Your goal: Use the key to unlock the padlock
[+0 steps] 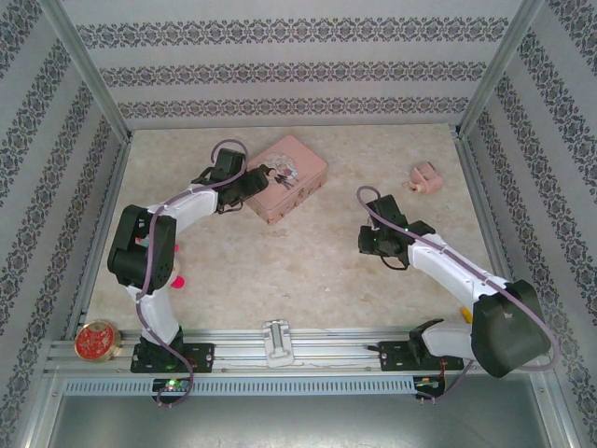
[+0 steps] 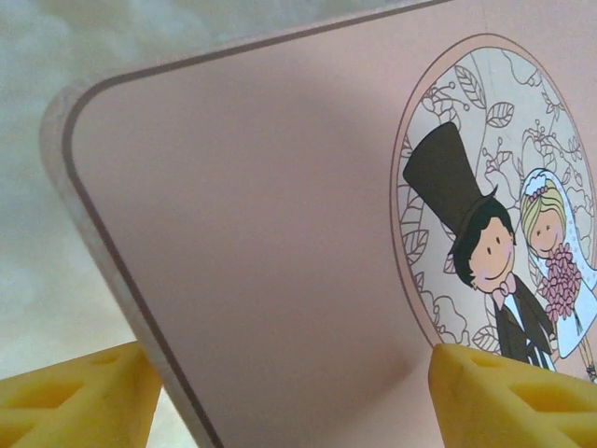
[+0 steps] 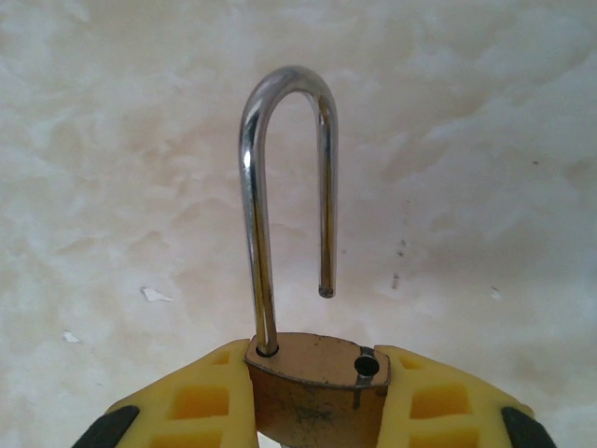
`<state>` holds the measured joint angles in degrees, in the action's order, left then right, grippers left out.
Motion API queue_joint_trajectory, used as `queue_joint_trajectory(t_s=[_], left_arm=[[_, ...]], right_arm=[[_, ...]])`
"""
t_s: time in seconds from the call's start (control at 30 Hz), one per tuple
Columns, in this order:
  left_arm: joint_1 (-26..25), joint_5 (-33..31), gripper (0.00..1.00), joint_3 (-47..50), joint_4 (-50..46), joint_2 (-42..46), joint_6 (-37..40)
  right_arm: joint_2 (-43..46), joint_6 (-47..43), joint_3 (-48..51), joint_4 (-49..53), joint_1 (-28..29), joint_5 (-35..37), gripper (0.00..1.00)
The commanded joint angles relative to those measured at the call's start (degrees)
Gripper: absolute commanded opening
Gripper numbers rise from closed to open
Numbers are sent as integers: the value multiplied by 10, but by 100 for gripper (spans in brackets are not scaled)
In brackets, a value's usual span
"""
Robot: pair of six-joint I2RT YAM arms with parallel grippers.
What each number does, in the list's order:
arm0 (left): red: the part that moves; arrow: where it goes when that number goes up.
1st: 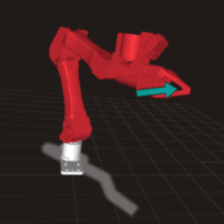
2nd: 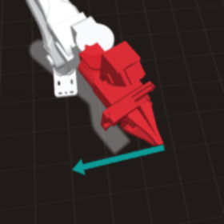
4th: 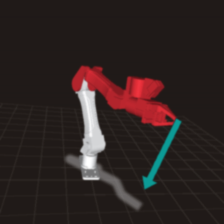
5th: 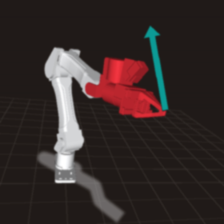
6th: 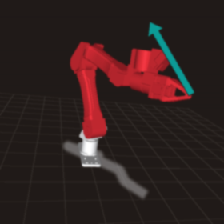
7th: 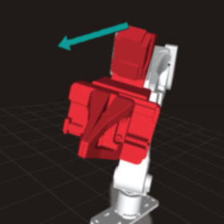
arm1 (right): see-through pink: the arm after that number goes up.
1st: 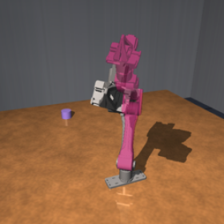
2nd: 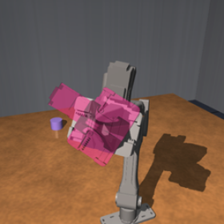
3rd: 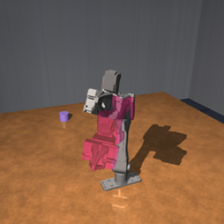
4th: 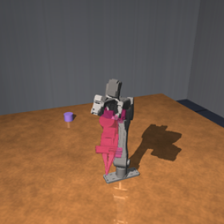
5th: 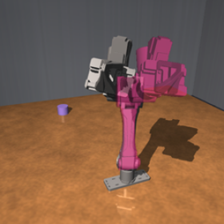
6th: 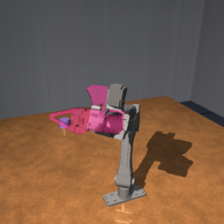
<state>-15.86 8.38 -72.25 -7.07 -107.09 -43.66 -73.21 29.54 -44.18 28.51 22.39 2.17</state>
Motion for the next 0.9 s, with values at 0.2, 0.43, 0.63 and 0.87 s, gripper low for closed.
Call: queue_joint_trajectory(t_s=[0.2, 0.43, 0.63, 0.87], left_arm=[[9, 26, 68, -101, -72, -65, 152], [21, 74, 70, -128, -109, -91, 201], [23, 87, 70, -153, -129, -109, 244], [25, 119, 69, -186, -136, -139, 278]], right_arm=[[-69, -83, -83, 97, -13, -7, 0], [-180, -143, -148, 146, -23, -13, 0], [-254, -162, -194, 157, -31, -10, 2], [-297, -178, -220, 157, -39, -34, 21]])
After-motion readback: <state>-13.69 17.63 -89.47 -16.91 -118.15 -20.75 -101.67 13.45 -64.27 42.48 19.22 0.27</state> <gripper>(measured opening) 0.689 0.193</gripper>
